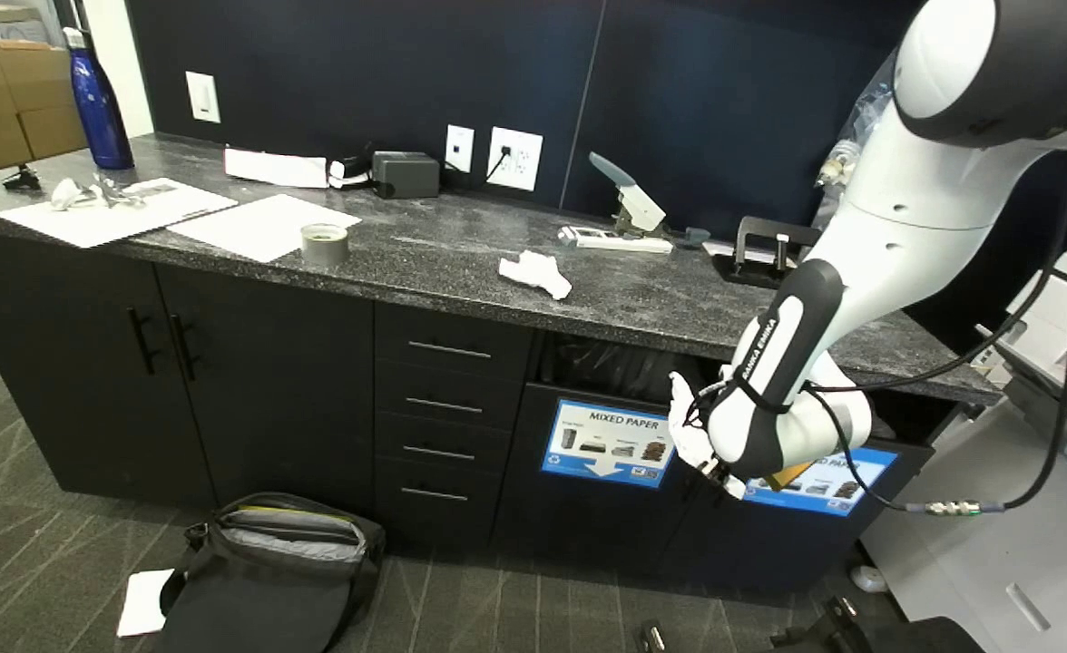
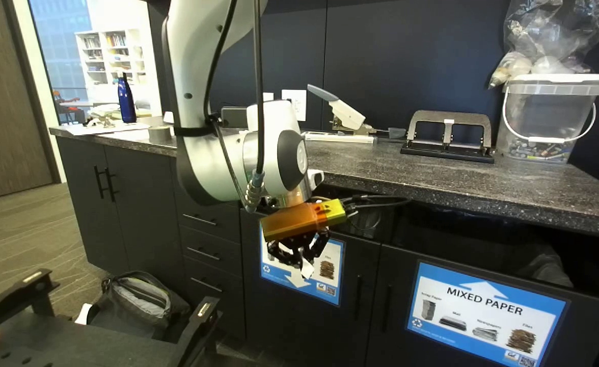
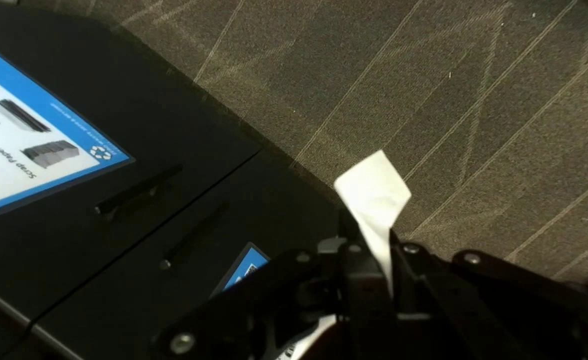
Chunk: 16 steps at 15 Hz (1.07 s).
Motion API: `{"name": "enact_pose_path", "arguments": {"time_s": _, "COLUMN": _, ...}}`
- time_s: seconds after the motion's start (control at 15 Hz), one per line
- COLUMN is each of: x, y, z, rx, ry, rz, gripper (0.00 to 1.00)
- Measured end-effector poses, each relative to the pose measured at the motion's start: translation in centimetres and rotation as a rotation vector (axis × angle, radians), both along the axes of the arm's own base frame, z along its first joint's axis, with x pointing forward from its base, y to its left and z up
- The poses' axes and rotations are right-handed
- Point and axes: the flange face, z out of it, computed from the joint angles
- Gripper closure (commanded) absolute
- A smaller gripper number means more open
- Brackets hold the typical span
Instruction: Place one paper from the counter inside the waste bin on the right, place four papers from the counter inside the bin on the left
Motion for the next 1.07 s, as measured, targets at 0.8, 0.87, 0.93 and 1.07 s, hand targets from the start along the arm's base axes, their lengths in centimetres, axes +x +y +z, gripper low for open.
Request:
{"name": "enact_pose_path", "arguments": {"time_s": 0.8, "x": 10.3, "y": 1.2, "z": -0.7, "rx": -0.012, "ry": -0.097, "rz": -0.106, "gripper": 0.92}}
{"name": "enact_pose_path", "arguments": {"time_s": 0.87, "x": 11.0, "y": 1.3, "z": -0.6, "rx": -0.006, "ry": -0.116, "rz": -0.129, "gripper": 0.93}}
{"name": "enact_pose_path", "arguments": {"time_s": 0.93, "x": 11.6, "y": 1.3, "z": -0.5, "rx": 0.001, "ry": -0.134, "rz": -0.151, "gripper": 0.92}}
{"name": "enact_pose_path", "arguments": {"time_s": 1.07, "x": 12.9, "y": 1.4, "z": -0.2, "rx": 0.012, "ry": -0.169, "rz": -0.174, "gripper": 0.93}}
